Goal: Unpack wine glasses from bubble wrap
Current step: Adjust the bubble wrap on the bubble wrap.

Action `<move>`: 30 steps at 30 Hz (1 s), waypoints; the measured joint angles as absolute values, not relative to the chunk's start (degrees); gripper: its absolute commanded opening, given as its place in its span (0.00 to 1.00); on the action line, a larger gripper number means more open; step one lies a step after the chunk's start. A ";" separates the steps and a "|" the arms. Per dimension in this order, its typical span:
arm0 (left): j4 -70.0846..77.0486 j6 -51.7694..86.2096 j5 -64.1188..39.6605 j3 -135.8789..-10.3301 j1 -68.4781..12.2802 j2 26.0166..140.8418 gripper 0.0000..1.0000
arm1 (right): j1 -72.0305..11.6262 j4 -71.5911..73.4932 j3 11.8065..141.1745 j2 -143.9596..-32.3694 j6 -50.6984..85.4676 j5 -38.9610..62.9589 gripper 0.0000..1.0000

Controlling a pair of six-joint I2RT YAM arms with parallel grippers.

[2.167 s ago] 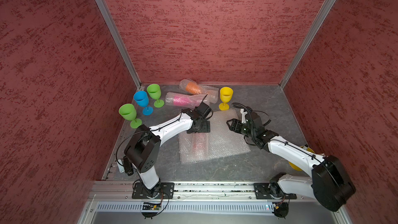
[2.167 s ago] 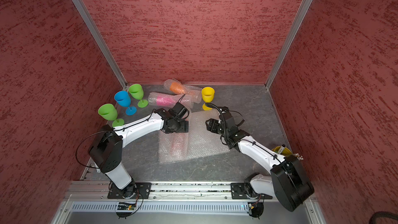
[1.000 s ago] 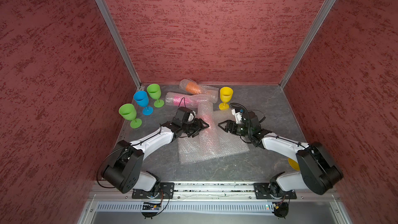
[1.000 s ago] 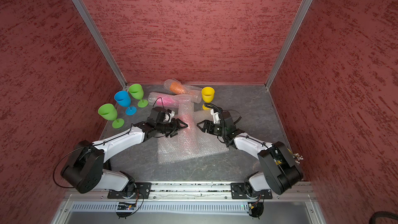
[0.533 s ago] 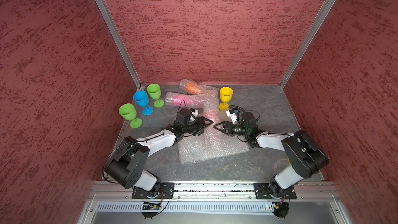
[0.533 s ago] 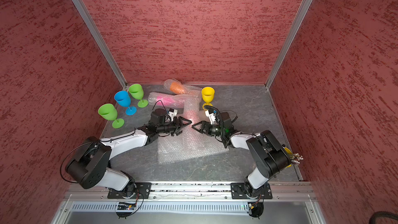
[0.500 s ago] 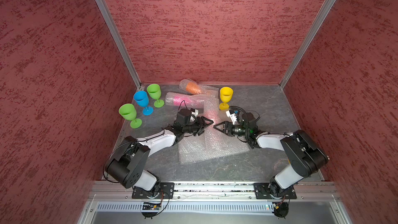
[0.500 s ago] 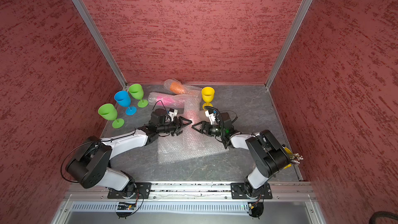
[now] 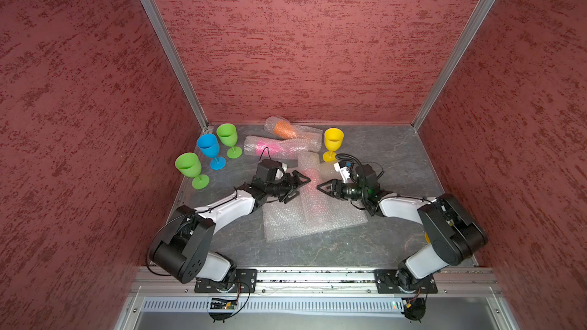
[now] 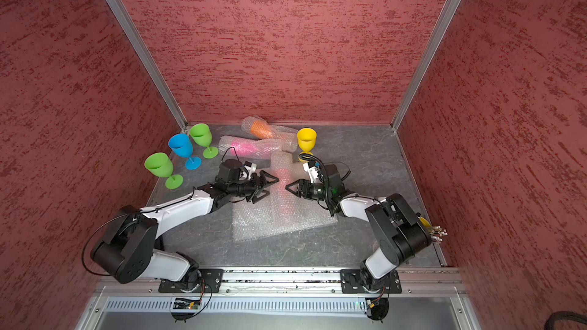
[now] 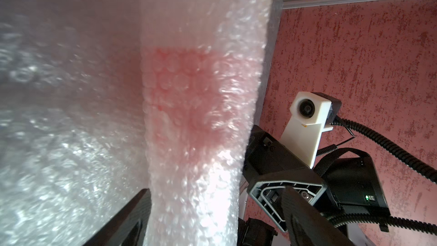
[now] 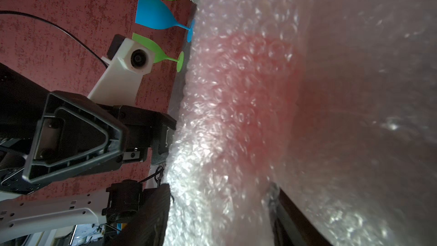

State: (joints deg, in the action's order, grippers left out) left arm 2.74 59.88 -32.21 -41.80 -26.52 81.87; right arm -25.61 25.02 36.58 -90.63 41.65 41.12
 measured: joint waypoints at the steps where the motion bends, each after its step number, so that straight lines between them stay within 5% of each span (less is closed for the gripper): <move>1: 0.99 59.13 -31.68 -42.15 -26.04 81.41 0.88 | -25.61 23.62 37.12 -90.63 41.15 40.80 0.65; 15: -28.69 43.77 -18.04 -52.18 -24.64 71.59 0.85 | -33.12 15.92 44.47 -89.19 35.35 45.34 0.66; 17: -30.94 42.96 -17.65 -52.18 -24.64 71.44 0.84 | -32.05 15.66 44.47 -86.39 34.83 44.01 0.58; 20: -32.93 42.48 -17.54 -52.14 -24.69 71.59 0.83 | -29.47 13.87 44.62 -84.66 33.15 38.79 0.28; 25: -33.28 42.13 -17.74 -51.07 -24.99 71.85 0.81 | -28.51 7.29 45.78 -91.18 30.79 29.34 0.15; 30: -33.91 41.78 -17.65 -50.68 -25.21 72.10 0.82 | -32.21 1.76 47.13 -97.23 29.52 25.96 0.15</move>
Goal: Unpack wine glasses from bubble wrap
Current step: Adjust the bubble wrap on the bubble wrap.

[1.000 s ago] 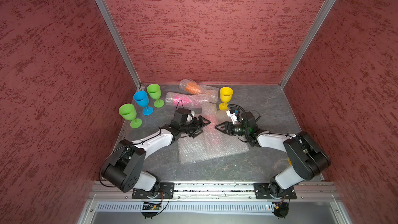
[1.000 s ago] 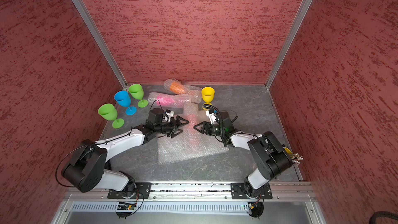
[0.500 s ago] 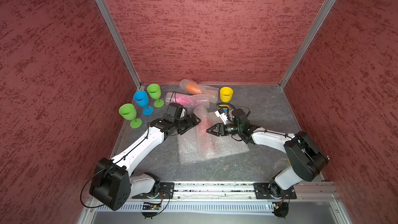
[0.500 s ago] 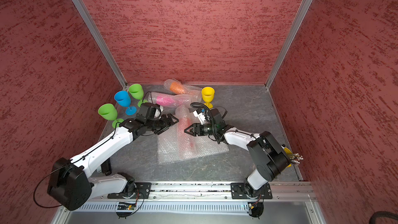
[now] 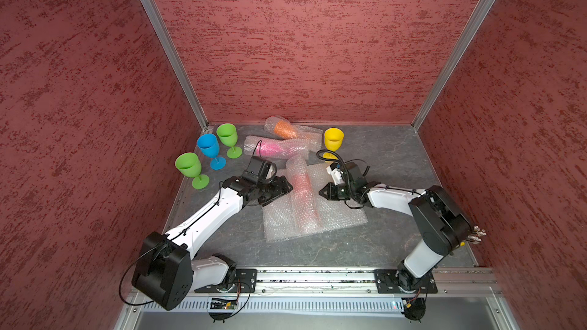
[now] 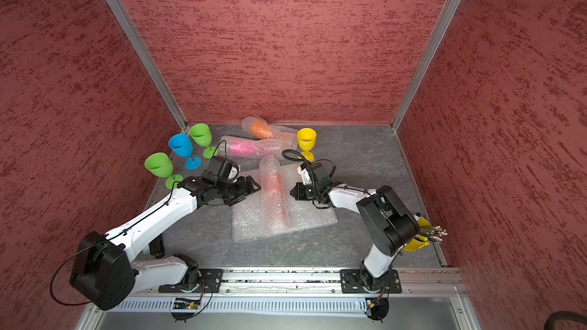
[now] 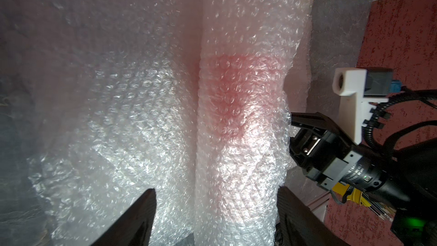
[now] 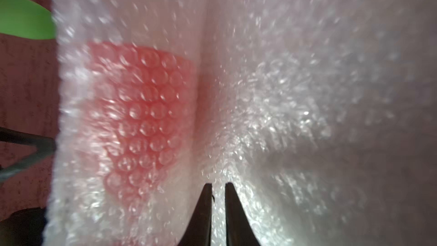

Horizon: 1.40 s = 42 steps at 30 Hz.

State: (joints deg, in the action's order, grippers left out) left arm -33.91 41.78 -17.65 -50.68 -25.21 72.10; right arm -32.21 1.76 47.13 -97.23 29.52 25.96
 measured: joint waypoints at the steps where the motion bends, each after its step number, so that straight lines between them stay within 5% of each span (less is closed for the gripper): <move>1: -34.04 41.60 -17.61 -50.68 -25.21 72.10 0.82 | -32.99 1.28 47.33 -97.41 29.47 25.78 0.15; 17: -39.90 39.09 -16.53 -52.93 -26.04 72.12 0.90 | -40.25 1.93 51.13 -93.84 30.85 27.77 0.15; 42: -35.92 38.76 -18.50 -52.93 -26.00 78.11 0.74 | -48.36 1.48 55.90 -97.62 32.53 26.02 0.15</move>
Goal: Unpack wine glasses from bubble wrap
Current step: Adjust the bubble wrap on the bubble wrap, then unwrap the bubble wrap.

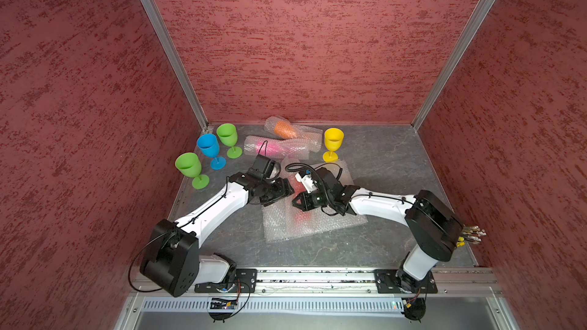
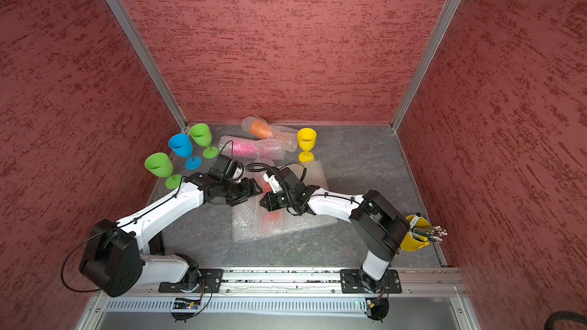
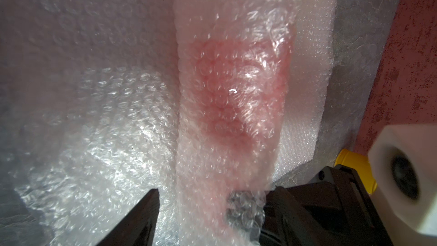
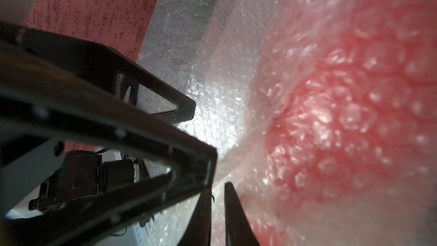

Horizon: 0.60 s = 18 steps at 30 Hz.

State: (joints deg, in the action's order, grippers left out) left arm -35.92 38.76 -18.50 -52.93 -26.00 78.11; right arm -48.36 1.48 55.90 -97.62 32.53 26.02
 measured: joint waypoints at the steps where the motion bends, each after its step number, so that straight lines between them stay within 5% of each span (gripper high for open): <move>1: -35.79 38.81 -18.61 -52.95 -26.02 78.96 0.72 | -48.38 1.48 55.90 -97.65 32.56 26.04 0.15; 8: -34.52 38.81 -19.11 -53.34 -26.37 82.98 0.54 | -48.56 1.45 56.86 -97.93 32.58 25.87 0.17; 12: -33.80 38.83 -19.00 -53.39 -26.33 83.35 0.39 | -48.56 0.93 56.99 -97.93 32.42 25.39 0.29; 18: -33.36 38.19 -19.03 -53.39 -26.26 83.35 0.35 | -48.60 -3.70 58.13 -96.62 29.82 22.00 0.37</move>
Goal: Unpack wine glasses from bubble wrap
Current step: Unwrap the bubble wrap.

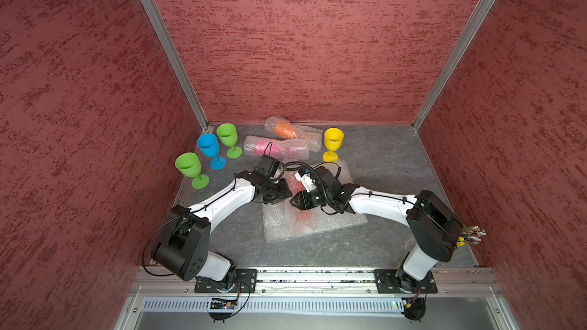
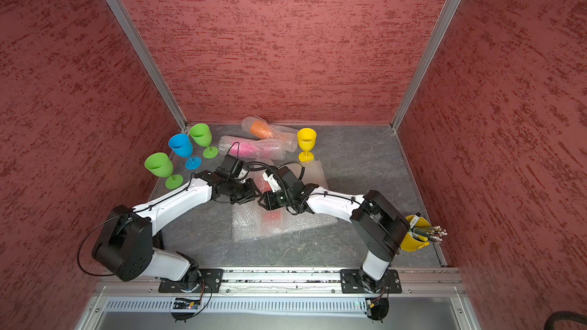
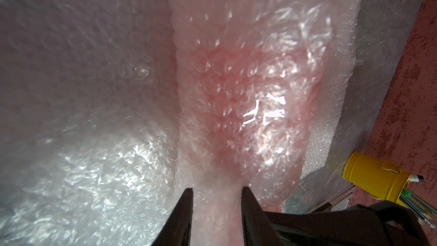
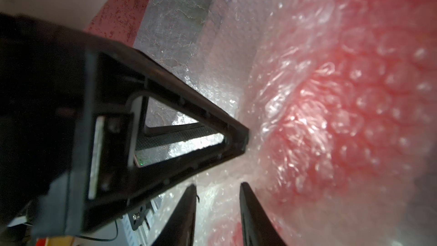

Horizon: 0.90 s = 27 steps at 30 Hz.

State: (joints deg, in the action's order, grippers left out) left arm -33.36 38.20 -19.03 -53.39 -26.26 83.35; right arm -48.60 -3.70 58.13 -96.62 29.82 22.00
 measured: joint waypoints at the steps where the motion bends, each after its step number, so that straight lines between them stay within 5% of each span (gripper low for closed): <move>1: -33.36 38.17 -19.00 -53.39 -26.26 83.35 0.35 | -48.49 -4.54 58.13 -95.98 29.43 21.15 0.37; 10: -33.45 38.06 -18.85 -53.36 -26.00 83.35 0.35 | -46.52 -6.74 58.11 -92.27 28.21 14.72 0.51; 15: -33.45 38.06 -18.72 -53.36 -26.00 83.35 0.34 | -46.33 -6.63 58.11 -94.72 28.23 14.79 0.51; 27: -34.04 37.54 -17.34 -53.39 -27.09 83.33 0.35 | -46.41 -5.54 58.24 -97.67 28.42 14.59 0.00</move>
